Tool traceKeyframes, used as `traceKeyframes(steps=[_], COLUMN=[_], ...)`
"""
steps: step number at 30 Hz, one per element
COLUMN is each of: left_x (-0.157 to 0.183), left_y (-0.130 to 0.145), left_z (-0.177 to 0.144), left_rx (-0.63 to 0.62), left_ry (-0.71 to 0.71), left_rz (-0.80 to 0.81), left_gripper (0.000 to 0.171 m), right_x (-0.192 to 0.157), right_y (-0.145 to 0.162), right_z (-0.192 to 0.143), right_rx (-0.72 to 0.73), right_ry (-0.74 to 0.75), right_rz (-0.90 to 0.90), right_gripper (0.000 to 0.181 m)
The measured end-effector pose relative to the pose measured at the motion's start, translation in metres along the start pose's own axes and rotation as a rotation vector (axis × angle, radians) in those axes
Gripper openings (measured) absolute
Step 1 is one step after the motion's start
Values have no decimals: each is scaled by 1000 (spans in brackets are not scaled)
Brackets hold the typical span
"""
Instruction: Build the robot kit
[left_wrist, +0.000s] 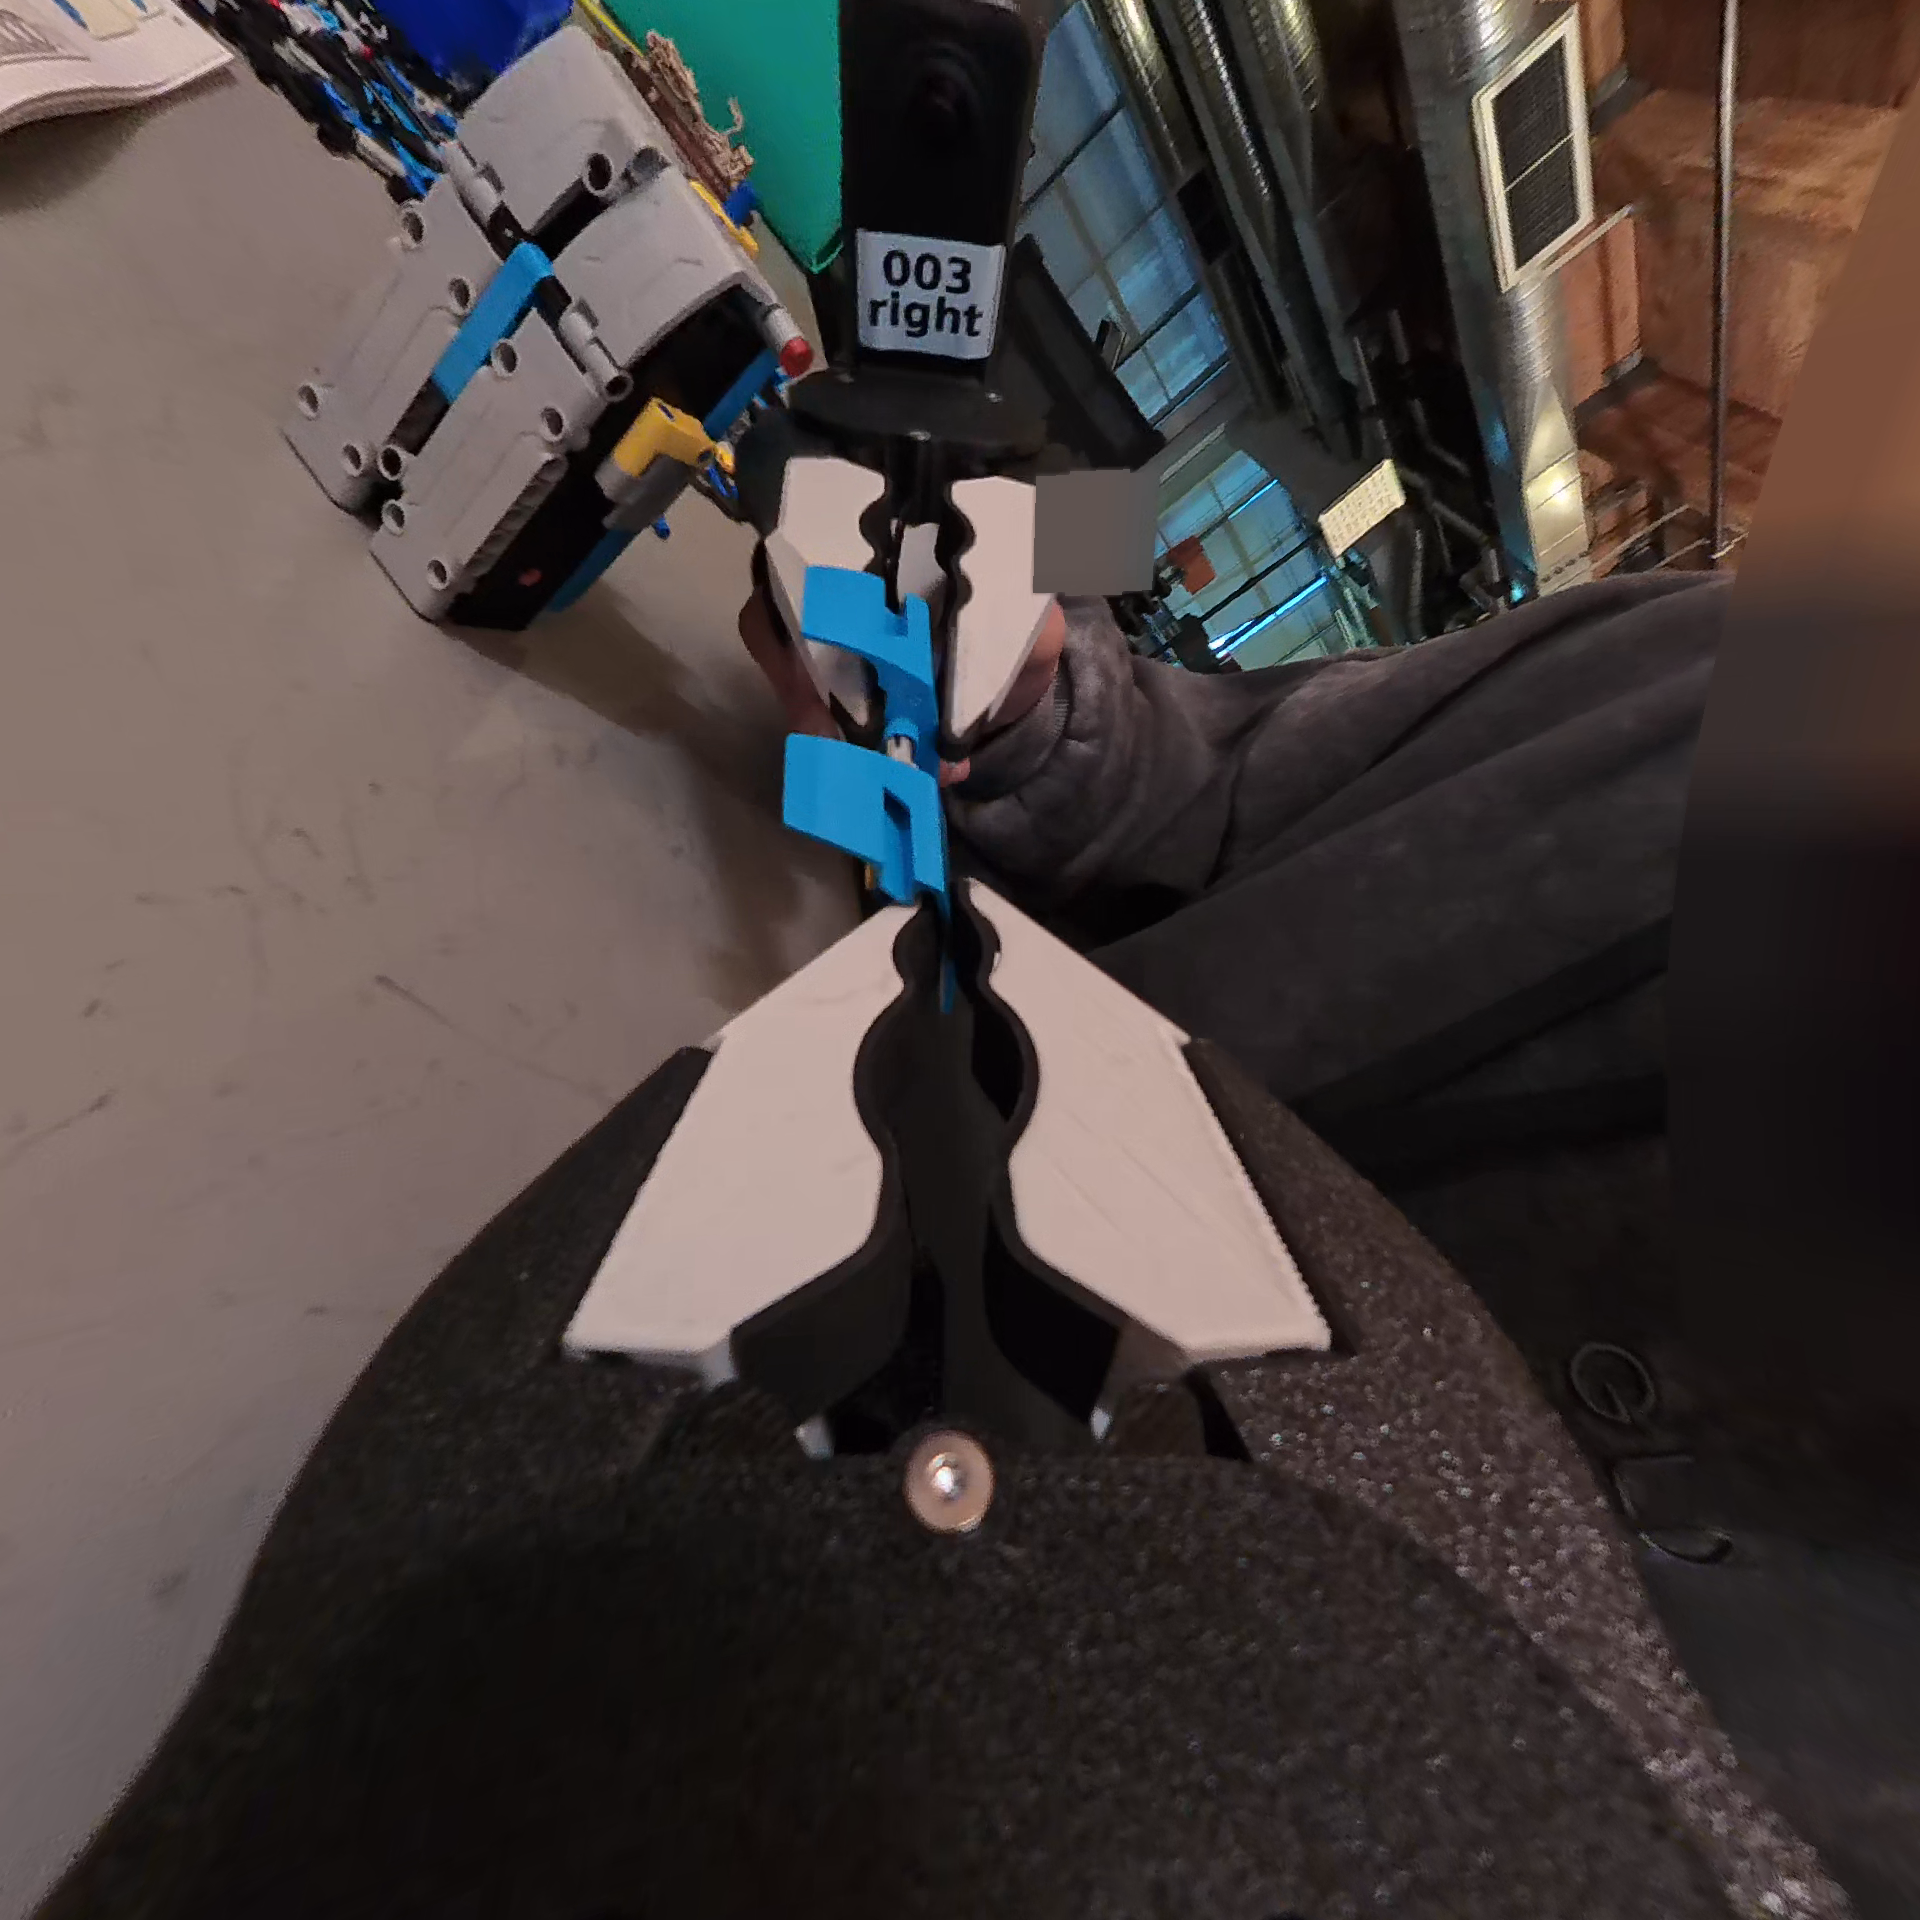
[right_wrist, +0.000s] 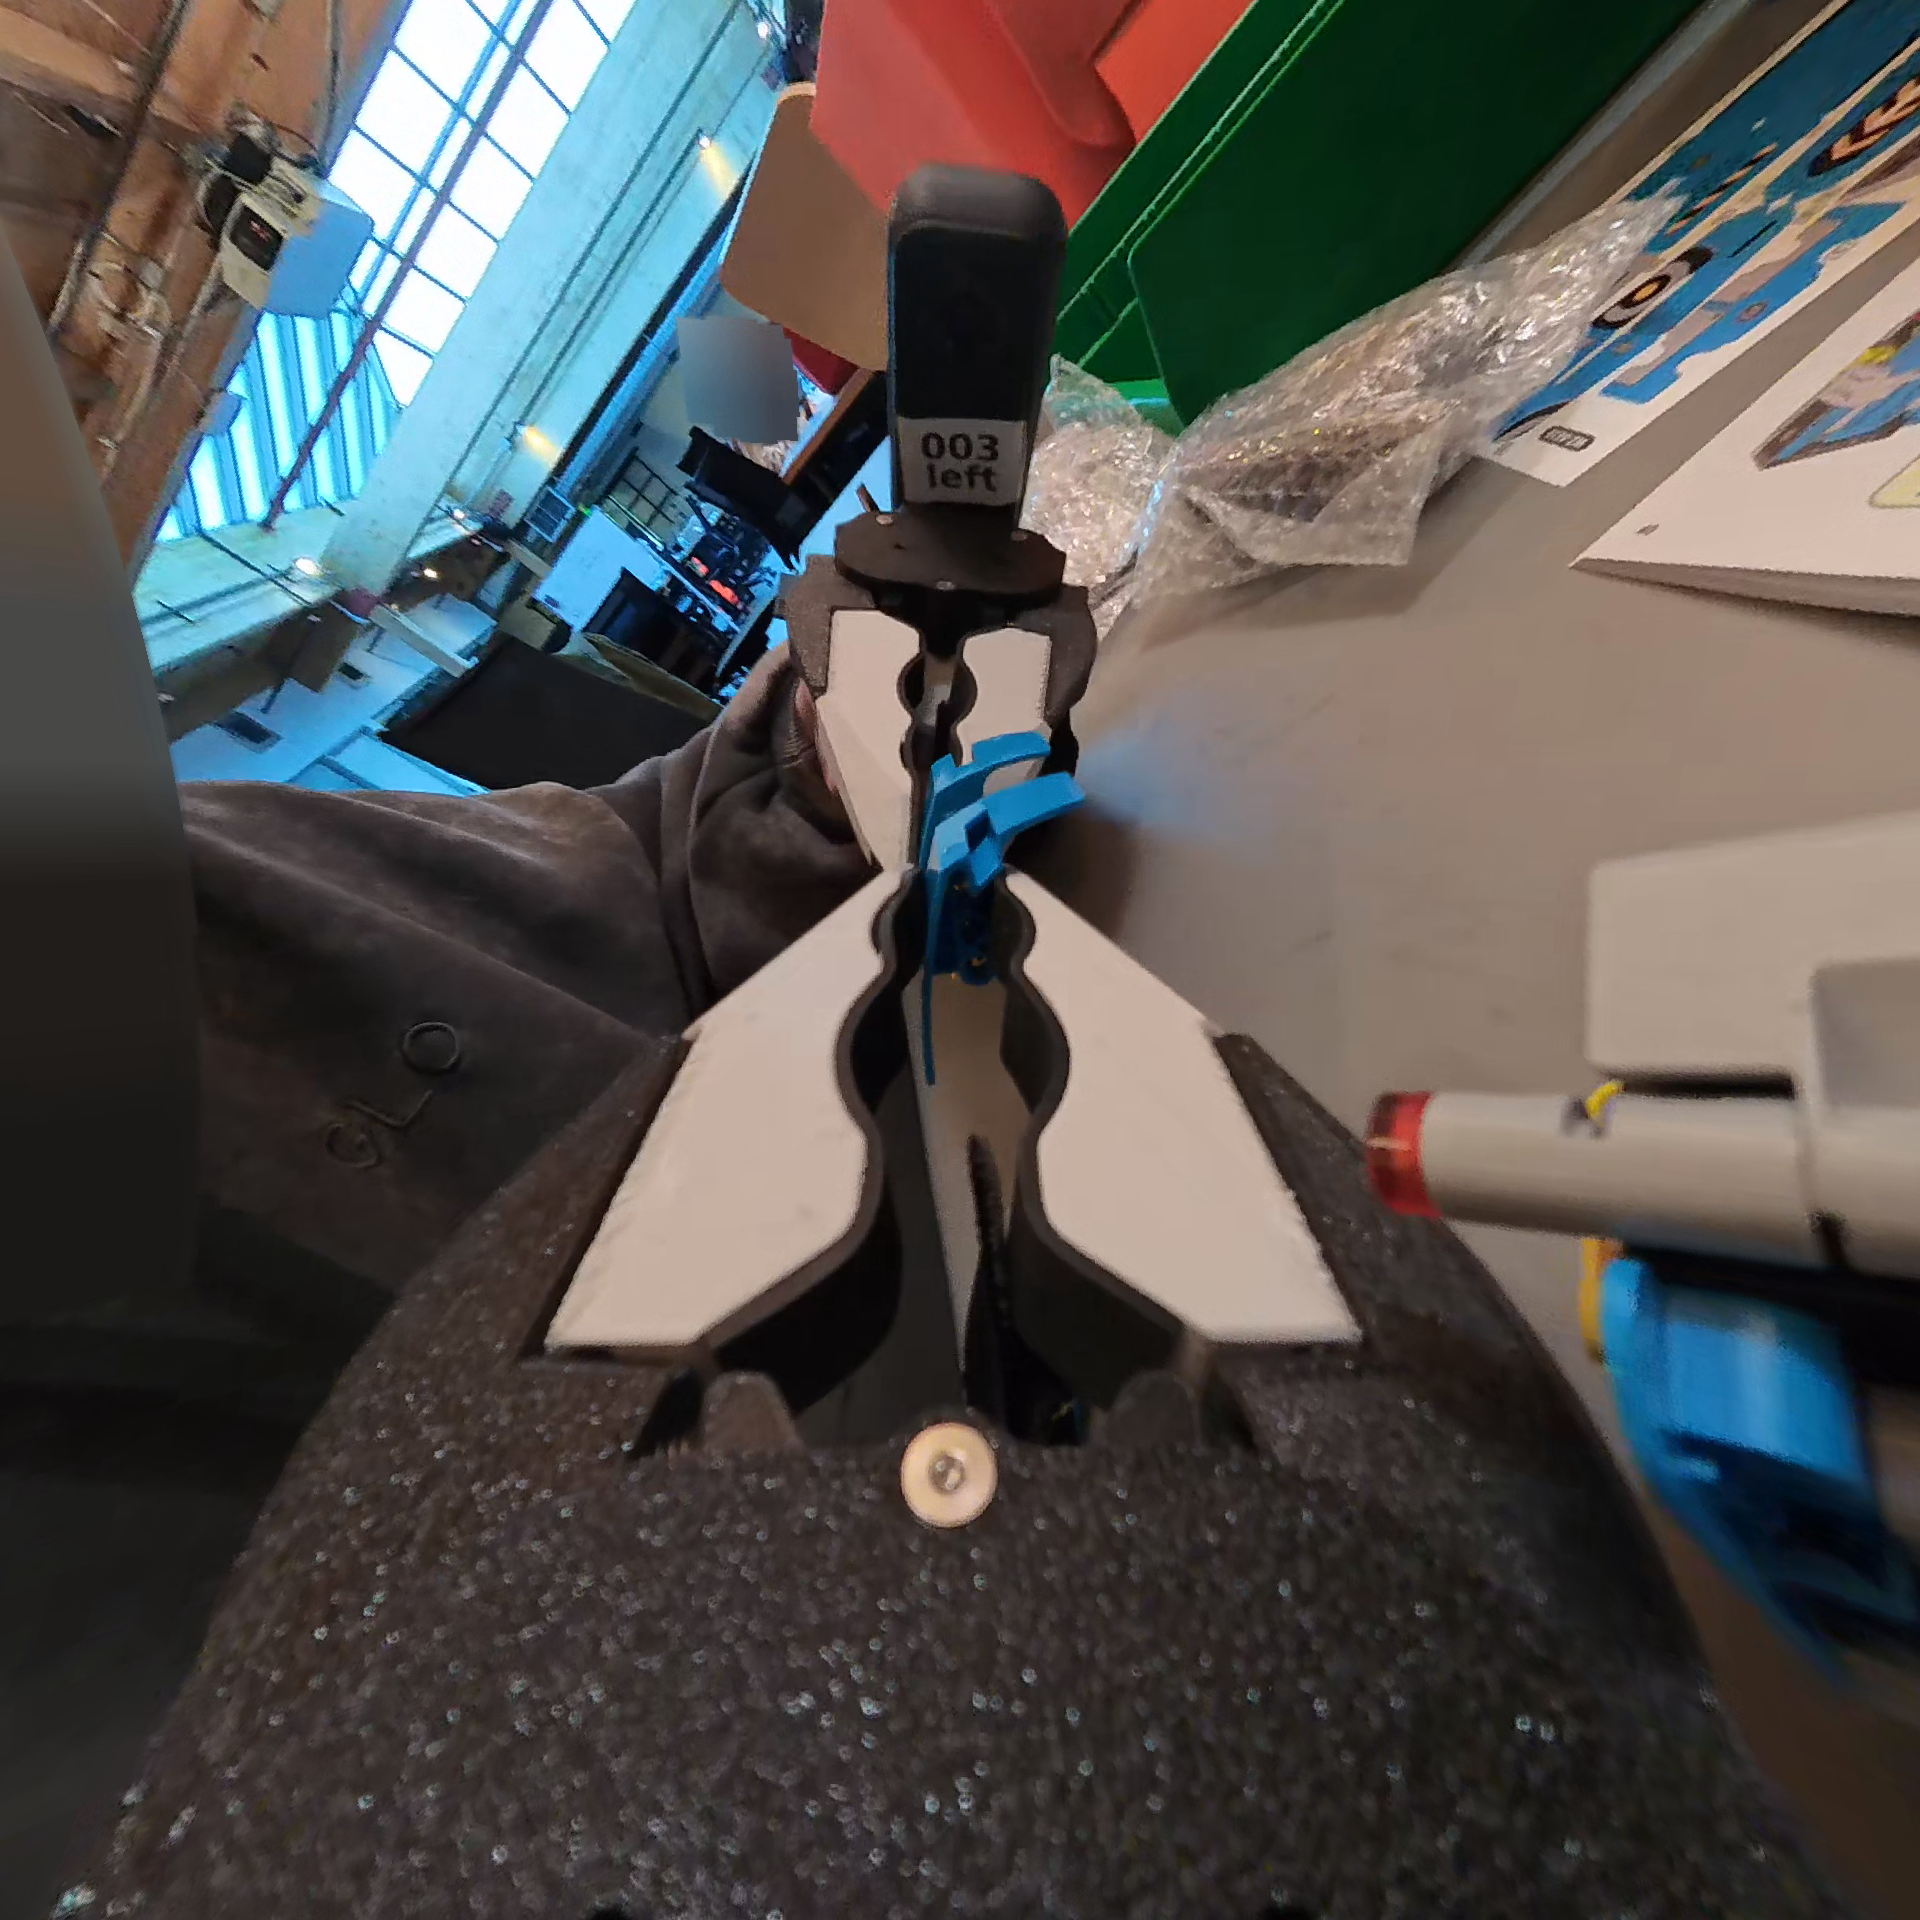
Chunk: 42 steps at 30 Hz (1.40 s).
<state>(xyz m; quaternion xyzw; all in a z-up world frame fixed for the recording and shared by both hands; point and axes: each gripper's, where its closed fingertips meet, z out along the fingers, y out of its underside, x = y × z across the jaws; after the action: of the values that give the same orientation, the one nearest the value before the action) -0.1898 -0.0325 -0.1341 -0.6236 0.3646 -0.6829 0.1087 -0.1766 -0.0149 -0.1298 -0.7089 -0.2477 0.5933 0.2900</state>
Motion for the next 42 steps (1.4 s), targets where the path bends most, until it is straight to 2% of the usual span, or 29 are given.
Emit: traceKeyframes(steps=[3, 5, 12, 15, 20, 22, 24, 26, 30, 33, 40, 42], left_x=[3, 0, -2, -1, -18, -12, -8, -2, 0, 14, 6, 1], left_y=[6, 9, 0, 3, 10, 7, 2, -2, -3, -7, -11, -12], left_z=[1, 1, -1, 1, 0, 1, 1, 0, 2, 4, 3, 3], left_rx=[-41, -58, -14, -35, -87, -69, -29, 15, 18, 46, 59, 73], left_ry=[29, 1, -22, -38, -182, -158, -107, -16, -22, 35, -55, -82], left_rz=[-36, -44, 1, 19, 73, 89, 48, -24, 7, 64, 119, 114], left_gripper=[0, 0, 0, 0, 0, 0, 0, 0, 0, 0, 0, 0], right_x=[-5, 0, 2, -1, 13, 13, 12, 4, 2, -18, -10, -2], right_y=[6, 8, -3, 0, 10, 9, 5, -1, -1, -11, -13, -13], right_z=[0, 0, 0, -1, 1, 1, 1, -1, -2, -6, -6, -6], right_rx=[-46, -63, 22, 8, -59, -52, -38, -4, 8, 68, 77, 82], right_ry=[-44, -4, -54, -81, 73, 74, 109, 72, 3, -164, -77, 13], right_rz=[11, -17, 124, 147, 18, 7, -76, -84, 26, 113, 45, -18], right_gripper=[12, 11, 11, 11, 11, 11, 11, 11, 11, 12, 13, 13])
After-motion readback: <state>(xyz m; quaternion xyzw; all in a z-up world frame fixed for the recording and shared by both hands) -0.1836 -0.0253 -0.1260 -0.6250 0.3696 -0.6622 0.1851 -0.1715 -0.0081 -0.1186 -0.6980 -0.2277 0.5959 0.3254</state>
